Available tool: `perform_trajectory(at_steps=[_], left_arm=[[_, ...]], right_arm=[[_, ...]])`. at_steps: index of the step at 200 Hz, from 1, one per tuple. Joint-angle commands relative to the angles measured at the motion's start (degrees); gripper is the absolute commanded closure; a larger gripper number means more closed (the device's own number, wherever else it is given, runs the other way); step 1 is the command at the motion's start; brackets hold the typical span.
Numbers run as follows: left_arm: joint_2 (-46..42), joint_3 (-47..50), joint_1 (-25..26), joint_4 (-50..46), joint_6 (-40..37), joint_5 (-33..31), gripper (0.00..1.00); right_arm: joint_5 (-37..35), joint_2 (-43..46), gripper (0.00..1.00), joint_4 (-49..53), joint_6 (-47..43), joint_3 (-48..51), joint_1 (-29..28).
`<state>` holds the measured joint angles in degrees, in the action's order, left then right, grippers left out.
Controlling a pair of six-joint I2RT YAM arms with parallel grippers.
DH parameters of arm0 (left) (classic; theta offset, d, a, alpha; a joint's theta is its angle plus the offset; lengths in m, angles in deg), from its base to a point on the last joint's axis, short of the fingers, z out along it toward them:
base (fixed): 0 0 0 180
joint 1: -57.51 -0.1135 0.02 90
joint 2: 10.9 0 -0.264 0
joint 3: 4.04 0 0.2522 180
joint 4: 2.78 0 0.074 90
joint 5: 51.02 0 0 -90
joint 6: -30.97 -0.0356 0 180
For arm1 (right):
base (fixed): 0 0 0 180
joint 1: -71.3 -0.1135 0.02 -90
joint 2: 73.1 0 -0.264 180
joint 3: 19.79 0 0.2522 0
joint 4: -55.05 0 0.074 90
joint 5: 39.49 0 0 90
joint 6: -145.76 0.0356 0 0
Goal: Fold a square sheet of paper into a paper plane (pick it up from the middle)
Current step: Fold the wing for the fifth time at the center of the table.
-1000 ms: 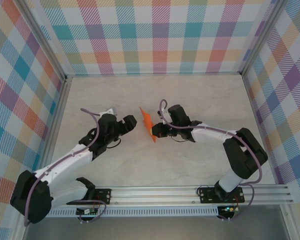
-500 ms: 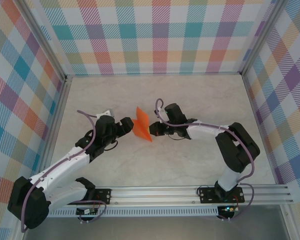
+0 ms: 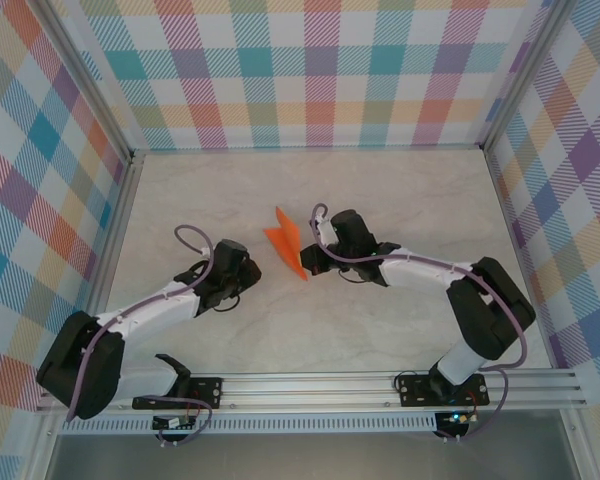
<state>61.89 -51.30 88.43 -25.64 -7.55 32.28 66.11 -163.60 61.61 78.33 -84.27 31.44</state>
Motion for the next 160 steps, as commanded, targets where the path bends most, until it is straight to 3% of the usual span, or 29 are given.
perform_trajectory(at_steps=[1,26,64,127,160], left_arm=[[2.32,-0.25,-0.59,0.49,1.60,0.61,0.56],[5.38,-1.39,-0.59,0.34,1.96,0.68,0.56],[8.12,-2.01,-0.67,-0.11,3.00,0.11,0.54],[11.67,-2.46,-0.68,2.95,2.49,2.46,0.55],[14.44,-3.13,-0.68,7.42,1.10,6.89,0.62]], right_arm=[[-4.25,1.96,0.96,2.57,-4.72,-0.38,-0.05],[-5.00,-0.71,0.96,6.28,-10.10,-2.27,-0.89],[-12.25,-5.12,0.96,8.02,-15.02,-2.90,-4.35],[-3.75,-5.94,0.97,4.15,-12.47,-2.26,-7.00],[-3.55,-4.41,0.97,2.67,-11.14,-1.62,-7.03]])
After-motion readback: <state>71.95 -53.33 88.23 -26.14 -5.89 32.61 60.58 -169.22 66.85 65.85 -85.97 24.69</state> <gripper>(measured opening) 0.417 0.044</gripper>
